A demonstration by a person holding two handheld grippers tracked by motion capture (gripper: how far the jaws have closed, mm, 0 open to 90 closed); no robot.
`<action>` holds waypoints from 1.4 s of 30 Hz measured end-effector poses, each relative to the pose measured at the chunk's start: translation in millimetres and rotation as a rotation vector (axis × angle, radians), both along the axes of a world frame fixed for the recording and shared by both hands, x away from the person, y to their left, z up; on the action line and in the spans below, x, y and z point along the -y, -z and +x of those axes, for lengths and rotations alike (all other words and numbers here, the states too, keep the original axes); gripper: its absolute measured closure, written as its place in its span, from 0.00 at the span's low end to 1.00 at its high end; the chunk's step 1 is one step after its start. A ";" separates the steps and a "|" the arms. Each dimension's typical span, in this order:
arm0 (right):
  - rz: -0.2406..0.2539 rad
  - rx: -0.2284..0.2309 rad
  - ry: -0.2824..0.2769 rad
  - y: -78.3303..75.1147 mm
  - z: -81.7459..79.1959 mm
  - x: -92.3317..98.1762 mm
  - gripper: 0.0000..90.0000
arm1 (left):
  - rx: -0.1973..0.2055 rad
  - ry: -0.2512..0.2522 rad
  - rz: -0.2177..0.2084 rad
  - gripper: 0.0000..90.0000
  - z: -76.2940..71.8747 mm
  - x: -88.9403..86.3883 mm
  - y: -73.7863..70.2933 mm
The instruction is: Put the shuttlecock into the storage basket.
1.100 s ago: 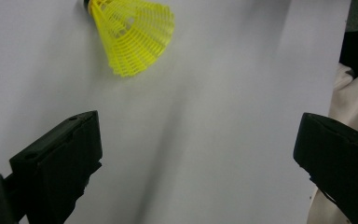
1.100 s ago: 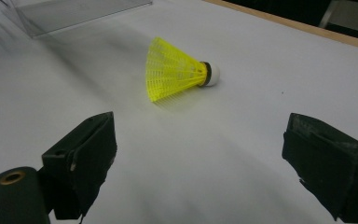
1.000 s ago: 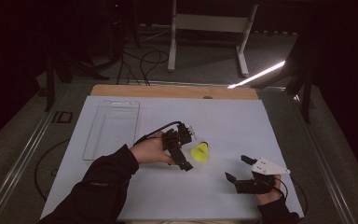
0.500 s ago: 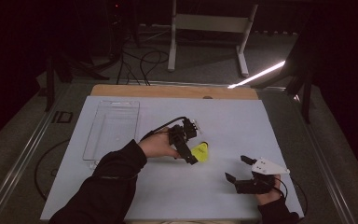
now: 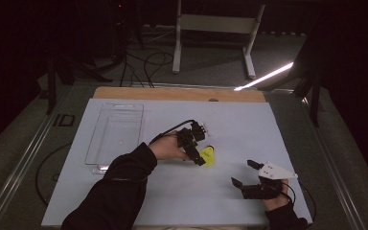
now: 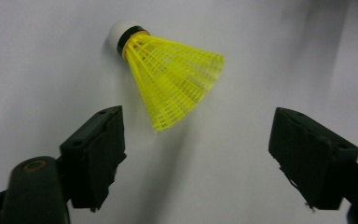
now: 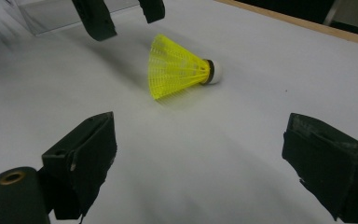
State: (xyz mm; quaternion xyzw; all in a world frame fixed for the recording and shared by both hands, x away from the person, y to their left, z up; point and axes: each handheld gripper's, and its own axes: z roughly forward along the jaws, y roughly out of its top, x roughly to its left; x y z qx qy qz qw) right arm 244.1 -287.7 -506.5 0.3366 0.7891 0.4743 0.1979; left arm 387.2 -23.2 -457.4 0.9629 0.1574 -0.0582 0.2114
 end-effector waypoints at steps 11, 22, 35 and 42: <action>-0.003 -0.006 -0.002 0.6 0.5 -0.2 0.11 | 0.019 -0.049 0.014 0.44 11.0 5.1 14.7; -0.003 -0.010 -0.004 1.2 0.9 -0.2 0.11 | 0.038 -0.060 0.078 0.57 13.9 15.4 25.6; -0.005 -0.014 -0.005 1.6 1.2 -0.4 0.11 | 0.023 -0.060 0.122 0.73 15.9 24.9 36.6; -0.006 -0.017 -0.003 1.6 1.2 -0.3 0.11 | 0.023 -0.068 0.141 0.82 15.2 30.6 41.6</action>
